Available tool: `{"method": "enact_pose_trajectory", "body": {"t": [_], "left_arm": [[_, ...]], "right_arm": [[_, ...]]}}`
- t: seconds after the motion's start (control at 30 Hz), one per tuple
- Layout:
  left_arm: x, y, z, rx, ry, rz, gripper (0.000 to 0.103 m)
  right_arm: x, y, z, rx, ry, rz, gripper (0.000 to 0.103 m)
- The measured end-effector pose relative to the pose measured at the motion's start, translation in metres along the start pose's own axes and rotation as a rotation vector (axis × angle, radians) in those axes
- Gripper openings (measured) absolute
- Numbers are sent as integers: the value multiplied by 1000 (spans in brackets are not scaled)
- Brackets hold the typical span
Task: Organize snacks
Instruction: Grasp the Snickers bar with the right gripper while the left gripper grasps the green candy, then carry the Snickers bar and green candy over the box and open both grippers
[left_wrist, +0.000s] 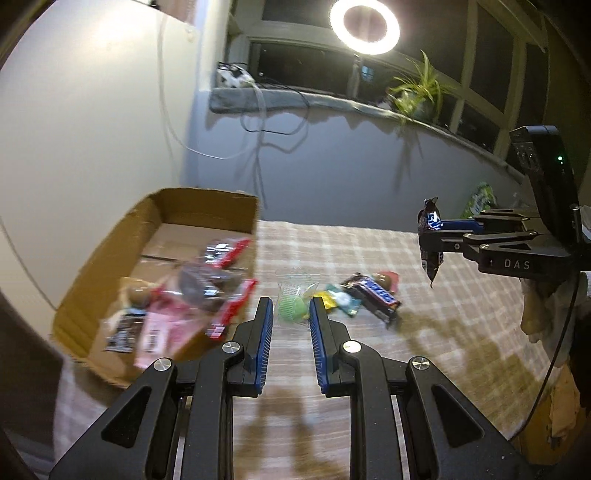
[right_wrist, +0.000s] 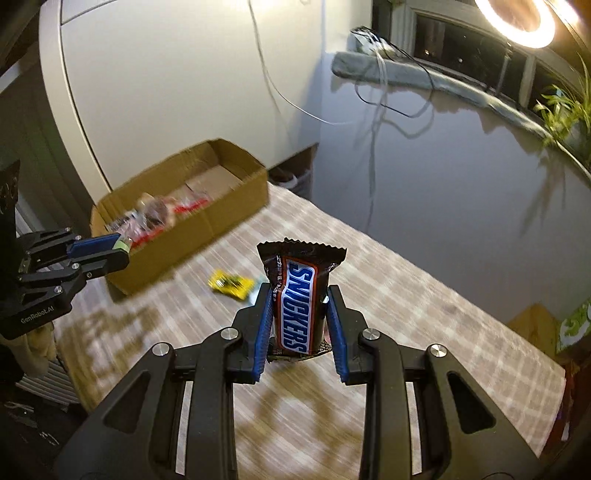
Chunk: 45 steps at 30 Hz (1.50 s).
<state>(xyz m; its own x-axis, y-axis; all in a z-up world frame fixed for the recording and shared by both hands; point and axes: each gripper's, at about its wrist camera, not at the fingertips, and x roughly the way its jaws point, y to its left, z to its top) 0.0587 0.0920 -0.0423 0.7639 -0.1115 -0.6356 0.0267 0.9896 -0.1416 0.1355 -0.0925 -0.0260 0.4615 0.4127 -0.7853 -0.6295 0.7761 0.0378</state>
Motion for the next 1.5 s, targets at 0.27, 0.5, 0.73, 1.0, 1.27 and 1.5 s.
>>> {"method": "enact_pose_trajectory", "body": {"t": [0.27, 0.5, 0.73, 1.0, 1.27, 1.5], "left_arm": [[-16, 41, 0, -48, -33, 62, 19], [-21, 72, -4, -96, -42, 101, 19], [-21, 94, -7, -128, -40, 123, 19], [-14, 108, -12, -141, -29, 121, 19], [-10, 113, -13, -152, -23, 120, 19], [-6, 114, -12, -151, -15, 118, 19]], "right_arm": [[19, 38, 35, -37, -26, 50, 29], [40, 72, 62, -67, -26, 91, 29], [62, 106, 84, -128, -11, 113, 29], [89, 132, 102, -155, 17, 130, 29], [111, 140, 110, -153, 45, 140, 29], [121, 142, 110, -152, 60, 150, 29]]}}
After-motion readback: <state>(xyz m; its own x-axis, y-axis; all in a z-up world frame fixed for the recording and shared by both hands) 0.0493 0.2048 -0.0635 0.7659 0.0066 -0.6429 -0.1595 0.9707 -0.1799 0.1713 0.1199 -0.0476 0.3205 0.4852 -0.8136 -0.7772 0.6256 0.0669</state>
